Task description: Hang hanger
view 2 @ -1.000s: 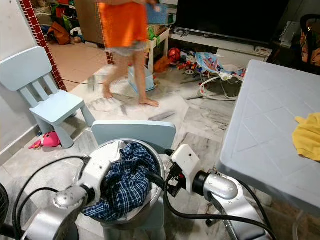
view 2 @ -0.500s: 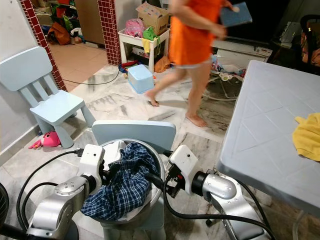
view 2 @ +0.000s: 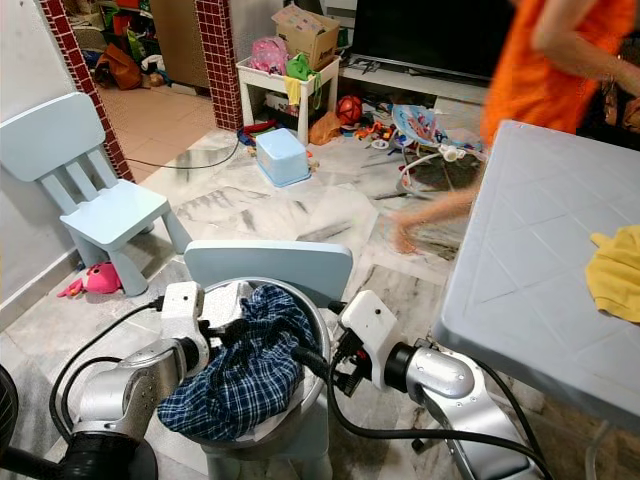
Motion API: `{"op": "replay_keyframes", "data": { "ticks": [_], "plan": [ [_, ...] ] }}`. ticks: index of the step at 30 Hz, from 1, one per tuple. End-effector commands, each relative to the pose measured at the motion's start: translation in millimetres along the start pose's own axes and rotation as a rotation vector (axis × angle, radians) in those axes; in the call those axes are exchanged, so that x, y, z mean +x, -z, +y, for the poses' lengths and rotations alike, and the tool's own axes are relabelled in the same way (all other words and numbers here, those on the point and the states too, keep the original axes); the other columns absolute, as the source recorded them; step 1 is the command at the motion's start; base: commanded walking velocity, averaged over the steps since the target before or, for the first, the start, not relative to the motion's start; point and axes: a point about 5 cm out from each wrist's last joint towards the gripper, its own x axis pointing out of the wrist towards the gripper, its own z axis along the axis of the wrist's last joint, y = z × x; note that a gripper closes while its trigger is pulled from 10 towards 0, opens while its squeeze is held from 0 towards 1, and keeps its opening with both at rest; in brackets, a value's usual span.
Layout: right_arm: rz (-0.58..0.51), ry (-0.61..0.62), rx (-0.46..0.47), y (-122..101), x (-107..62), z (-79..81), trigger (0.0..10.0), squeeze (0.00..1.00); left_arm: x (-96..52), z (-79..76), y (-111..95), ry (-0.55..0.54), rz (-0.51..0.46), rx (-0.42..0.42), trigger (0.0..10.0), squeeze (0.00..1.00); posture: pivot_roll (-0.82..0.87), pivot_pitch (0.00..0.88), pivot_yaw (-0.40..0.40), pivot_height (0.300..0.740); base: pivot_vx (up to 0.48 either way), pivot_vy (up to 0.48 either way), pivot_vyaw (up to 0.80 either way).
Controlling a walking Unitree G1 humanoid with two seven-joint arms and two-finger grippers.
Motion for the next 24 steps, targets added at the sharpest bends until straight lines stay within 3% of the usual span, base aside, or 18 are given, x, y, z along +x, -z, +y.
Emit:
{"op": "replay_keyframes", "data": {
  "ticks": [1,8,20,21,22,23,24],
  "plan": [
    [-0.007,-0.004,-0.024,-3.4,-0.9,1.0,10.0,0.00,3.2,-3.7,-0.9,0.022,0.018,0.007,10.0,0.00,-0.14,0.000,-0.017,0.740,0.000,0.000,0.00],
    [-0.005,-0.003,-0.029,-3.0,-1.4,1.7,10.0,0.00,10.3,-8.4,2.1,0.060,0.051,0.020,10.0,0.00,-0.15,0.000,-0.015,0.740,0.000,0.000,0.00],
    [-0.002,-0.002,-0.035,-2.8,-2.5,2.2,10.0,0.00,21.9,-3.5,-3.9,0.059,0.053,0.016,10.0,0.00,-0.16,0.000,-0.013,0.740,0.000,0.000,0.00],
    [-0.002,-0.001,-0.035,-2.8,-2.4,2.1,10.0,0.00,23.0,-2.7,-4.4,0.058,0.051,0.015,4.9,0.00,-0.16,0.000,-0.012,0.740,0.000,0.000,0.00],
    [-0.003,0.000,-0.035,-2.9,-2.4,2.1,10.0,0.00,23.7,-2.6,-4.6,0.059,0.050,0.012,1.5,0.00,-0.16,0.000,-0.012,0.740,0.000,0.000,0.00],
    [-0.004,0.000,-0.035,-3.0,-2.3,2.1,10.0,0.00,24.7,-2.4,-4.8,0.060,0.049,0.008,1.5,0.00,-0.16,0.000,-0.012,0.740,0.000,0.000,0.00],
    [-0.004,0.001,-0.036,-3.1,-2.2,2.4,10.0,0.00,25.4,-2.8,-4.4,0.068,0.051,0.005,0.0,0.00,-0.16,0.000,-0.010,0.740,0.000,0.000,0.00]
  ]
}}
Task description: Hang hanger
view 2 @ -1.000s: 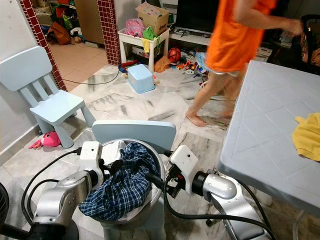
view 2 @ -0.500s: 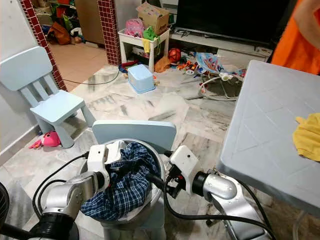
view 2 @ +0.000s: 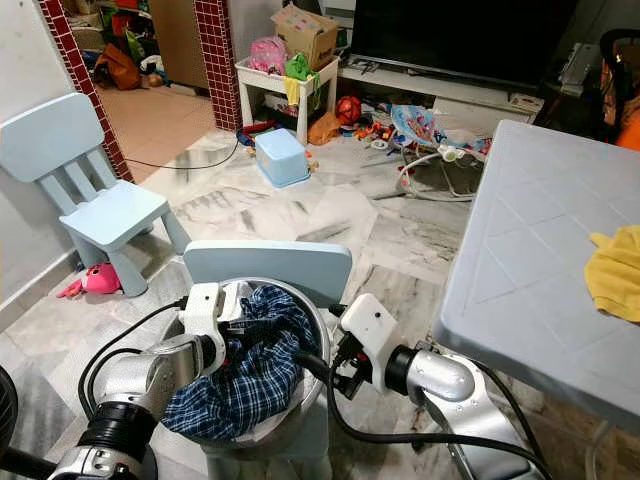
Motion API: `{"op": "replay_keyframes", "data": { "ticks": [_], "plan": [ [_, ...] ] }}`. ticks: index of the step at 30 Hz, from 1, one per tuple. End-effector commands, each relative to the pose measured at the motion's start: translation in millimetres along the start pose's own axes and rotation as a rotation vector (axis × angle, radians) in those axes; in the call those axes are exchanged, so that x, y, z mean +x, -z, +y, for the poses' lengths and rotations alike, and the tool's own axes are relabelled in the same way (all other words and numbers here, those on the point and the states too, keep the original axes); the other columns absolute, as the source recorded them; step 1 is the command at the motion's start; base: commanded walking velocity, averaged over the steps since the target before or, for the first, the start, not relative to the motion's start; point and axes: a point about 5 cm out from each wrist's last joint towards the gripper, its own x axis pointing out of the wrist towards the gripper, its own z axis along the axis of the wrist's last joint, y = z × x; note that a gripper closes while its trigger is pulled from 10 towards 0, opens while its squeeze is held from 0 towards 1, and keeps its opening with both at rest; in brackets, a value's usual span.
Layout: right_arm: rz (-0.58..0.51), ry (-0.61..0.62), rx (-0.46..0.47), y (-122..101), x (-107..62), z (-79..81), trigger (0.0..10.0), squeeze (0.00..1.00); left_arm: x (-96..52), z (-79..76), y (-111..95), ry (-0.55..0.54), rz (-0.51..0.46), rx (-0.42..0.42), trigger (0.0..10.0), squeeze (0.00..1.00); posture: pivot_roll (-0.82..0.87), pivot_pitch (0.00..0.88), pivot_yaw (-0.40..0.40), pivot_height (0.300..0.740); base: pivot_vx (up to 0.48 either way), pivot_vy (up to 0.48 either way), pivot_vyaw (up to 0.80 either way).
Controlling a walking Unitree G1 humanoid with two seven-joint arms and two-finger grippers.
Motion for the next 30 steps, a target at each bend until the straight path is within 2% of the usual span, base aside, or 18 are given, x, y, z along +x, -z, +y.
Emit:
{"op": "replay_keyframes", "data": {
  "ticks": [1,8,14,30],
  "plan": [
    [-0.012,0.000,-0.028,-4.7,-1.0,0.8,10.0,0.00,1.3,-1.2,-6.0,0.010,-0.015,0.005,0.0,0.00,-0.16,0.000,-0.010,0.740,0.000,0.000,0.00],
    [-0.010,-0.002,-0.028,-4.5,-1.5,0.8,10.0,0.00,4.3,-2.9,-4.7,0.030,-0.004,-0.001,0.0,0.00,-0.16,0.000,-0.009,0.740,0.000,0.000,0.00],
    [0.005,-0.057,-0.026,-3.9,-4.7,2.1,10.0,0.00,5.9,-3.5,-2.6,0.047,0.011,0.008,0.0,0.00,-0.16,0.000,-0.008,0.740,0.000,0.000,0.00],
    [0.017,-0.060,-0.031,-1.7,-3.9,0.2,10.0,0.00,5.2,-3.7,2.7,0.065,0.022,0.054,0.0,0.00,-0.16,0.000,-0.011,0.740,0.000,0.000,0.00]
  ]
}}
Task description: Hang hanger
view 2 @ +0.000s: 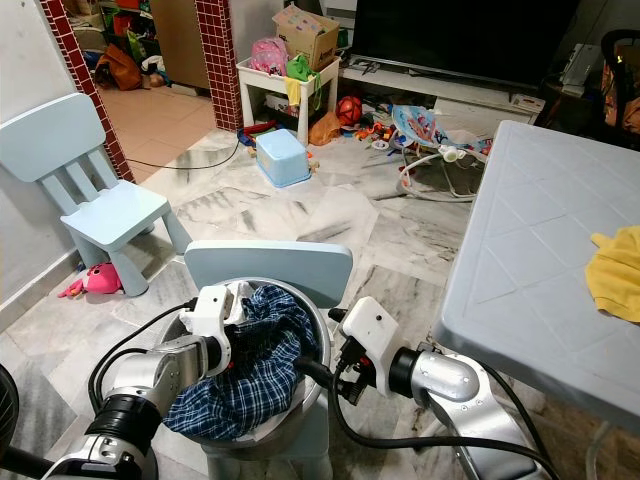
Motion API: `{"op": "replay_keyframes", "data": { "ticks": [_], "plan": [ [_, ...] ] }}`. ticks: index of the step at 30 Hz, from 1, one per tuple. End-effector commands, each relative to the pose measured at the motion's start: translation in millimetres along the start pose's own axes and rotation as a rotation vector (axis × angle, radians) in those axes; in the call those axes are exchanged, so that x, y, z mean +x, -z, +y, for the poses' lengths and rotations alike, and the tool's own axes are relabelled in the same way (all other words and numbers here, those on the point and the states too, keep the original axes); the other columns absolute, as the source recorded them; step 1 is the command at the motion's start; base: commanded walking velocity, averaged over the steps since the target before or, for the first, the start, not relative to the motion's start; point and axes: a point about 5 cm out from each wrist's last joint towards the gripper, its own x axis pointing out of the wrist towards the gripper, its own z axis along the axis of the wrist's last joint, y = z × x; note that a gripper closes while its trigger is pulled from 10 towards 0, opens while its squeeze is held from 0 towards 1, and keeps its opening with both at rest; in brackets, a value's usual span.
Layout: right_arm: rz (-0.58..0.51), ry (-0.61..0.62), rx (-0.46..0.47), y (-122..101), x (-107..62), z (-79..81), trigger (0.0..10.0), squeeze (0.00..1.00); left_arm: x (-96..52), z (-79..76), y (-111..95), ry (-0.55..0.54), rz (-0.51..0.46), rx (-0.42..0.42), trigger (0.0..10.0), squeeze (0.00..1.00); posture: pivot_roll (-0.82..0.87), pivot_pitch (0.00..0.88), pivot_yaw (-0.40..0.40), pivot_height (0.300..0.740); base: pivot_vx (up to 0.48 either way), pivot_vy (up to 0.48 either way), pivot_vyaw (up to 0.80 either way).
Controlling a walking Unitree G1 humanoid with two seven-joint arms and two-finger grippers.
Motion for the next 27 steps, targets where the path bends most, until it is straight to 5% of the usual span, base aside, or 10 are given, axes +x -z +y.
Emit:
{"op": "replay_keyframes", "data": {
  "ticks": [1,11,17,23,27],
  "plan": [
    [-0.003,-0.013,-0.023,-3.4,-0.1,-0.1,10.0,0.00,-1.6,0.8,-0.7,0.001,-0.008,0.012,0.0,0.00,-0.15,0.000,-0.012,0.740,0.000,0.000,0.00],
    [-0.007,-0.012,-0.024,-3.1,2.1,0.3,10.0,0.00,-3.9,1.2,-2.0,-0.022,-0.033,0.083,0.0,0.00,-0.15,0.000,-0.009,0.740,0.000,0.000,0.00],
    [-0.014,0.017,-0.027,-3.2,1.5,-2.9,10.0,0.00,-20.3,3.6,-15.5,-0.095,-0.205,0.190,0.0,0.00,-0.14,0.000,-0.009,0.740,0.000,0.000,0.00],
    [-0.031,0.039,-0.025,-4.6,6.0,-5.4,10.0,0.00,-37.5,2.3,-13.7,-0.110,-0.296,0.218,0.0,0.00,-0.13,0.000,-0.014,0.740,0.000,0.000,0.00],
    [-0.048,0.068,-0.028,-6.6,10.5,-9.3,10.0,0.00,-52.4,-4.0,-18.5,-0.093,-0.448,0.200,0.0,0.00,-0.11,0.000,-0.018,0.740,0.000,0.000,0.00]
  ]
}}
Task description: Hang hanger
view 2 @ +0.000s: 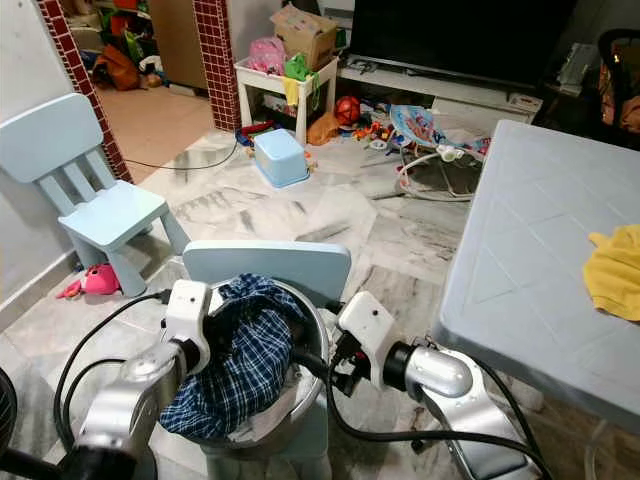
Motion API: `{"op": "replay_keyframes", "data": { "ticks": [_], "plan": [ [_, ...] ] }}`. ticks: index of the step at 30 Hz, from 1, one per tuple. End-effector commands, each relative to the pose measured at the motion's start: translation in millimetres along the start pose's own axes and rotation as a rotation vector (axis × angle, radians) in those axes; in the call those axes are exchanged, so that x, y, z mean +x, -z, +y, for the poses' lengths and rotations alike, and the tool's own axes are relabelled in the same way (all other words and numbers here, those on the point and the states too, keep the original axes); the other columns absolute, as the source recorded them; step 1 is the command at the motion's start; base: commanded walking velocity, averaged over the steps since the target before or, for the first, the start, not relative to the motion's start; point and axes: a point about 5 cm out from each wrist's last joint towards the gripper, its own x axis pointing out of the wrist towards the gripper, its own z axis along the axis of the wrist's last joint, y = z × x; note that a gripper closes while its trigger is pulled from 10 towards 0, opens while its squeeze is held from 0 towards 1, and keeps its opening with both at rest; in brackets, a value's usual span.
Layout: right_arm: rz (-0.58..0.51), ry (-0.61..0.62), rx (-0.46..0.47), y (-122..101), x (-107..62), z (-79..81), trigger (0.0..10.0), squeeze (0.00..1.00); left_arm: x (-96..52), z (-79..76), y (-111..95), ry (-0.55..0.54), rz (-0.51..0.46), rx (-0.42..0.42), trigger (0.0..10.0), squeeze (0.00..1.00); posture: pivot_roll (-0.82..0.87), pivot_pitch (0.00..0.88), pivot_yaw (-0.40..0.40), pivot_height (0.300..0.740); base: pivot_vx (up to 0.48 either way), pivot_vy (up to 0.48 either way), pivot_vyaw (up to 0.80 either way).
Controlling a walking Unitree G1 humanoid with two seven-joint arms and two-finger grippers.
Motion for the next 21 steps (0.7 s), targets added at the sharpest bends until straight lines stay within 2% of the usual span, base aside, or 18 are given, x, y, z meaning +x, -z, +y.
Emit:
{"op": "replay_keyframes", "data": {
  "ticks": [1,6,9,11,12,13,14,15,16,17,18,19,21],
  "plan": [
    [-0.010,0.024,-0.014,-2.4,0.2,-5.4,10.0,0.00,-6.2,-1.3,-17.0,0.007,-0.114,0.041,0.0,0.00,-0.10,0.000,-0.017,0.740,0.000,0.000,0.00],
    [-0.040,0.095,0.003,-4.5,2.4,-14.5,10.0,0.00,-29.4,-4.5,-23.3,0.033,-0.246,0.220,0.0,0.00,-0.09,0.000,-0.013,0.740,0.000,0.000,0.00],
    [-0.051,0.120,0.017,-4.1,4.3,-16.7,10.0,0.00,-35.1,-6.5,-25.9,0.070,-0.268,0.263,0.0,0.00,-0.08,0.000,-0.011,0.740,0.000,0.000,0.00],
    [-0.051,0.119,0.022,-4.0,5.4,-16.9,10.0,0.00,-34.0,-8.0,-29.1,0.110,-0.264,0.260,0.0,0.00,-0.08,0.000,-0.011,0.740,0.000,0.000,0.00],
    [-0.051,0.117,0.022,-3.6,6.5,-16.4,10.0,0.00,-33.5,-9.2,-29.8,0.138,-0.256,0.262,0.6,0.00,-0.07,0.000,-0.007,0.740,0.000,0.000,0.00],
    [-0.051,0.114,0.023,-3.2,8.1,-15.7,10.0,0.00,-32.7,-11.2,-29.9,0.176,-0.237,0.296,4.5,0.00,-0.07,0.000,-0.007,0.740,0.000,0.000,0.00],
    [-0.053,0.111,0.025,-3.1,9.7,-15.0,10.0,0.00,-32.5,-13.0,-27.9,0.206,-0.215,0.358,6.9,0.00,-0.06,0.000,-0.003,0.740,0.000,0.000,0.00],
    [-0.053,0.111,0.025,-3.1,9.7,-15.0,10.0,0.00,-32.5,-13.0,-27.9,0.206,-0.215,0.358,6.9,0.00,-0.06,0.000,-0.003,0.740,0.000,0.000,0.00],
    [-0.054,0.108,0.027,-3.0,10.8,-14.4,10.0,0.00,-33.8,-15.8,-23.2,0.242,-0.192,0.395,9.3,0.00,-0.06,0.000,-0.003,0.740,0.000,0.000,0.00],
    [-0.054,0.106,0.027,-2.9,11.2,-13.8,10.0,0.00,-34.5,-16.2,-20.3,0.251,-0.174,0.400,10.0,0.00,-0.06,0.000,0.001,0.740,0.000,0.000,0.00],
    [-0.054,0.106,0.027,-2.6,11.5,-13.3,10.0,0.00,-34.8,-15.9,-16.3,0.250,-0.148,0.407,10.0,0.00,-0.06,0.000,0.001,0.740,0.000,0.000,0.00],
    [-0.053,0.106,0.029,-1.4,12.0,-12.0,10.0,0.00,-37.0,-17.5,-9.9,0.268,-0.124,0.376,10.0,0.00,-0.07,0.000,0.006,0.740,0.000,0.000,0.00],
    [-0.046,0.105,0.032,0.3,11.0,-11.2,10.0,0.00,-39.1,-19.2,-5.9,0.282,-0.099,0.388,10.0,0.00,-0.07,0.000,0.008,0.740,0.000,0.000,0.00]
  ]
}}
